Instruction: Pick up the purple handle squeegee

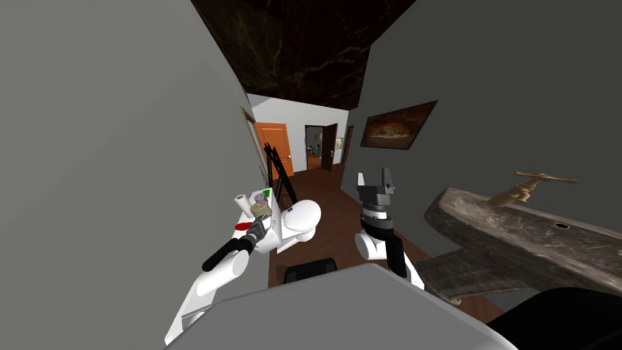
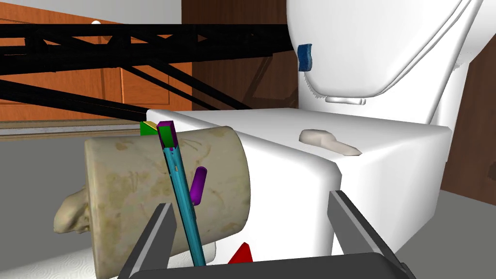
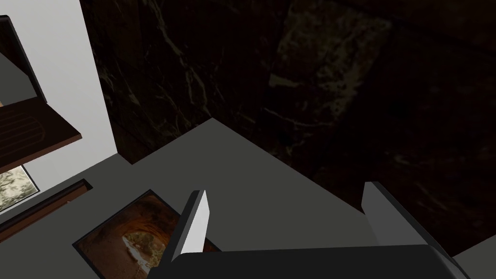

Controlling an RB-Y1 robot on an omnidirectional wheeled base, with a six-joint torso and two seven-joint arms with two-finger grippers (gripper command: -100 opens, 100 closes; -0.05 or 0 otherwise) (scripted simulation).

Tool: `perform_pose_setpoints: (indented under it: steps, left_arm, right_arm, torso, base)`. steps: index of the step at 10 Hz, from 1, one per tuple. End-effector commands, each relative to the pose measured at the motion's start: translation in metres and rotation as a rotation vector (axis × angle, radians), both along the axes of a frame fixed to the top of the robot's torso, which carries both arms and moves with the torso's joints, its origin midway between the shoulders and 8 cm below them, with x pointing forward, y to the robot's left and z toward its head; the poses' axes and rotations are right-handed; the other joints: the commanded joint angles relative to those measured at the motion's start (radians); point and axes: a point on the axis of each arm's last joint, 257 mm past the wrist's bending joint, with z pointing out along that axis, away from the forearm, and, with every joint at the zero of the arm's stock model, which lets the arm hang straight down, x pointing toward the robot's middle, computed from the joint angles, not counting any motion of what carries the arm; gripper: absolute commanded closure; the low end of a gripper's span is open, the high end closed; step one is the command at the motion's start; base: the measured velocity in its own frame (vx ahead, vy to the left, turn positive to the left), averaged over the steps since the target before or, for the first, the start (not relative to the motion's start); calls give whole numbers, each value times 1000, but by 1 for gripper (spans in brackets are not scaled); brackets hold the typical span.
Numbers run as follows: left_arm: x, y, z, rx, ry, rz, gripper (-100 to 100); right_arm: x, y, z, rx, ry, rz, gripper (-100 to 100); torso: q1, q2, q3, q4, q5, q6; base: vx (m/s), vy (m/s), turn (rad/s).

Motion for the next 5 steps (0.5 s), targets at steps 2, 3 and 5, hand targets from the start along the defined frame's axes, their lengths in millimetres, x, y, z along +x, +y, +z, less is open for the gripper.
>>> perform_pose_setpoints:
  steps: [2,3,5]
  left_arm:
    - [0,-1,-1,-3,3,0,0]
    - [4,0,-5,-3,3,2,-100]
    - [10,0,-10,-3,2,5,-100]
  right_arm:
    - [0,0,0,0,0,0,0]
    - [0,0,0,0,0,0,0]
    - [0,0,0,0,0,0,0]
  torso:
    - [0,1,0,0,0,0]
    - [0,1,1,0,0,0]
    - [0,-1,0,0,0,0]
  base:
    - [3,2,-6]
    - [21,3,-20]
    - [35,8,-19]
